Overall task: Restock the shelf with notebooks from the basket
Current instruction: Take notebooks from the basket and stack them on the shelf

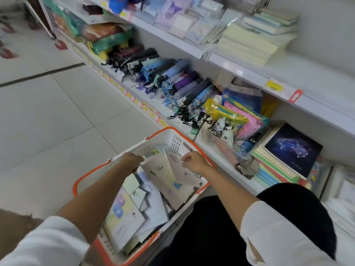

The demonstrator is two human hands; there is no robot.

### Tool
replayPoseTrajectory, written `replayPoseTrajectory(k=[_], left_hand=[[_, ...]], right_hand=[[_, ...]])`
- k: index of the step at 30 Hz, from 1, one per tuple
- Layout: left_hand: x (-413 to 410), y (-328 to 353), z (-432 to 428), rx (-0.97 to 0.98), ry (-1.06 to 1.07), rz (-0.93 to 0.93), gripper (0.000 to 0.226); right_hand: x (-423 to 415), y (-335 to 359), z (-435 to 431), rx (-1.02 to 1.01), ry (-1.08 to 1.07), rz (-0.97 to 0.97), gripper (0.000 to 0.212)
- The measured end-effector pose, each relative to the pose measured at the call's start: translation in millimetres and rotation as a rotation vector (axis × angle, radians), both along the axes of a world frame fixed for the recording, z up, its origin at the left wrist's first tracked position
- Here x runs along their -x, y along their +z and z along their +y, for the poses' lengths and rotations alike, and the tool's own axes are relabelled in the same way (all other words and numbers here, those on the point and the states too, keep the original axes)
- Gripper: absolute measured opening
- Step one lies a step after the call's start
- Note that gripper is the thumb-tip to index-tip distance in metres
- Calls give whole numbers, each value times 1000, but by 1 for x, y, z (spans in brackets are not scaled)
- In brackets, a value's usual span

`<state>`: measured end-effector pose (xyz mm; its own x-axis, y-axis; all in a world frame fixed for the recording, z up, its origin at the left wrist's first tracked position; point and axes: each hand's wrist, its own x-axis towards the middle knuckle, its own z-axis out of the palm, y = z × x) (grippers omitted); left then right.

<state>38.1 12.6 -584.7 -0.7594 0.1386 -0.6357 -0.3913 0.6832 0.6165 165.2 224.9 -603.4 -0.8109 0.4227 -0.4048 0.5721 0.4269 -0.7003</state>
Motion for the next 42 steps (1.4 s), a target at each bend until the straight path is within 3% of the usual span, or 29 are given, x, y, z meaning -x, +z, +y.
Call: replayPoseTrajectory(k=[5,8,14,16,18,21,25,29,34,37,40,42], left_hand=[[-20,-29,1,-175,65,-202,12],[-24,-41,11,-184,107,-226,20],[-30,-49,31,-233,125,-191,23],[-34,-47,41,-283,158,-139,16],[-38,-41,46,-287,188,-93,28],[-36,-47,44,-246,132,-82,29],[-28,-43,34,-226,70,-80,15],[-24,-23,31,-149,41,35,21],[-2,12,18,-247,2,127,25],[9,33,9,-281,-61,190,28],[17,48,6,-360,-116,208,20],[16,62,9,-431,-140,203,15]], right_hand=[[-3,-23,-25,22,69,-224,45],[-8,-38,-42,56,121,-298,70],[-23,-41,-44,-101,198,-250,40],[-26,-38,-43,-70,188,-199,32],[-27,-36,-43,-2,160,-147,26],[-26,-29,-42,126,148,-117,35],[-22,-23,-37,194,154,-166,37],[-21,-13,-37,241,108,-180,44],[-15,6,-23,265,-90,-22,68],[-9,27,-17,237,-69,-30,77],[0,35,-10,280,-81,-43,100],[-1,51,-13,291,-94,-42,98]])
